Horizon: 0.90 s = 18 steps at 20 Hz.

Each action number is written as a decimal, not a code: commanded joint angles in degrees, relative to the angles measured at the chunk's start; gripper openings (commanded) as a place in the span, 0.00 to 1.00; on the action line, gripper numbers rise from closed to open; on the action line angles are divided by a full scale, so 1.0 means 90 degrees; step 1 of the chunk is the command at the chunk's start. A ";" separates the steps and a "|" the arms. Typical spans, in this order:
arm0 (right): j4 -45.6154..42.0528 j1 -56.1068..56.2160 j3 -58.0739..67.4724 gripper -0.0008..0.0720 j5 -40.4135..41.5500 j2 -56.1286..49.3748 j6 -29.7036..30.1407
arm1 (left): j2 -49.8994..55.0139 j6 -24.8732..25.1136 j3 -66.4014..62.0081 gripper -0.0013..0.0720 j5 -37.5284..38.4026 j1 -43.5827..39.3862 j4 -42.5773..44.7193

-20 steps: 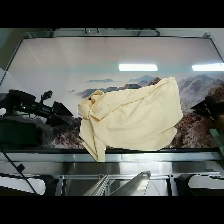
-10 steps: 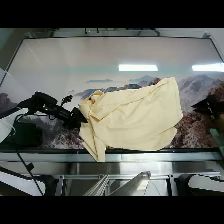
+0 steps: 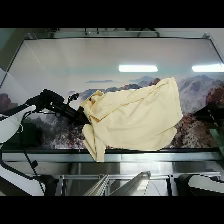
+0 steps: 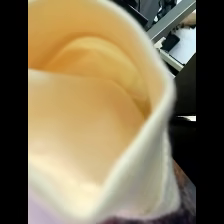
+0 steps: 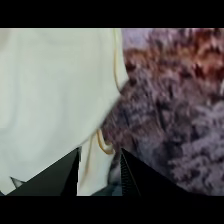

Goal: Fold the shirts.

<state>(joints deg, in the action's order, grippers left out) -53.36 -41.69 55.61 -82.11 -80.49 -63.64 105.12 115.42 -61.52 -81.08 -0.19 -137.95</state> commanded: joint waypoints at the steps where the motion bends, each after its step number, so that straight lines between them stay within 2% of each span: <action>1: -0.0593 -0.0017 -0.0862 0.41 -0.0034 0.0012 -0.0294 | 0.0024 0.0151 0.0080 0.05 -0.0199 0.0129 -0.0002; 7: -0.0129 0.0464 -0.2246 0.44 0.0913 -0.0012 -0.0012 | 0.0024 0.0148 -0.0223 0.05 -0.0396 0.0109 -0.0015; 8: -0.0032 0.0631 -0.2276 0.55 0.1003 -0.0066 -0.0005 | 0.0024 0.0148 -0.0262 0.05 -0.0403 0.0109 -0.0015; 9: 0.0039 0.0835 -0.2276 0.56 0.1117 -0.0124 -0.0039 | 0.0022 0.0148 -0.0270 0.05 -0.0406 0.0109 -0.0017; 10: 0.0095 0.1044 -0.2276 0.46 0.1268 -0.0185 -0.0119 | 0.0024 0.0148 -0.0270 0.04 -0.0420 0.0109 -0.0010; 13: 0.0338 0.1581 -0.2276 0.41 0.1705 -0.0323 -0.0124 | 0.0024 0.0148 -0.0257 0.05 -0.0464 0.0117 -0.0007; 15: 0.0537 0.1766 -0.2266 0.10 0.1741 -0.0340 -0.0075 | 0.0024 0.0158 -0.0257 0.05 -0.0568 0.0117 -0.0010; 16: 0.0665 0.1800 -0.2234 0.04 0.1634 -0.0299 0.0075 | 0.0010 0.0199 -0.0257 0.05 -0.0629 0.0117 -0.0012; 18: 0.0945 0.1770 -0.2123 0.04 0.1156 0.0022 0.0498 | -0.0172 0.0364 -0.0257 0.05 -0.0821 0.0141 -0.0034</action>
<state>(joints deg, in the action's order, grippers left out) -48.75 -26.87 35.66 -70.54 -82.32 -62.78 104.95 117.40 -63.75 -85.23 0.86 -137.53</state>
